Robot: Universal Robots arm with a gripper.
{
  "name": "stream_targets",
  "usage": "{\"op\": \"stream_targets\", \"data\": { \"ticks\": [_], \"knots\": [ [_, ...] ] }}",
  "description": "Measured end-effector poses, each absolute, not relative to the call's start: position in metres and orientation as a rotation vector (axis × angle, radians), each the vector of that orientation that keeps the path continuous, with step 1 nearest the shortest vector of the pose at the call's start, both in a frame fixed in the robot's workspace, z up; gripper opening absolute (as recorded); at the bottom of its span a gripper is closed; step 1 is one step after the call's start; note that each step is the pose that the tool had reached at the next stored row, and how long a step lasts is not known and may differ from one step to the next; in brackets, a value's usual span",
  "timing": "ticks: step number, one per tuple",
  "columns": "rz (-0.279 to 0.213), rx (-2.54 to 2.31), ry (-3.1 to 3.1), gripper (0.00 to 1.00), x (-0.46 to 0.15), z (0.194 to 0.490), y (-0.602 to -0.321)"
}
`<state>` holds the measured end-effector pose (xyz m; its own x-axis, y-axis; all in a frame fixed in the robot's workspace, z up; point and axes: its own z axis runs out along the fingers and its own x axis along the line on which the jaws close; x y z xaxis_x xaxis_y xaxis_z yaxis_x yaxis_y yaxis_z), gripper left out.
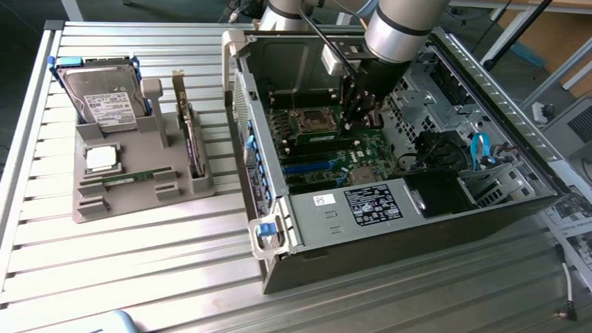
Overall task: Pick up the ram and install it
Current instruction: 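Insert the ram into the slot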
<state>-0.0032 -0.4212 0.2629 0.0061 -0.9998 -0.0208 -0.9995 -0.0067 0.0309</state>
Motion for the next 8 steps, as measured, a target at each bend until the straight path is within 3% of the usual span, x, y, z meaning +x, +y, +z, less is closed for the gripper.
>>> {"op": "stream_targets", "data": {
  "ticks": [8],
  "knots": [
    [-0.057, 2.223, -2.209, 0.12, -0.0007, 0.2624, -0.4212]
  ]
}}
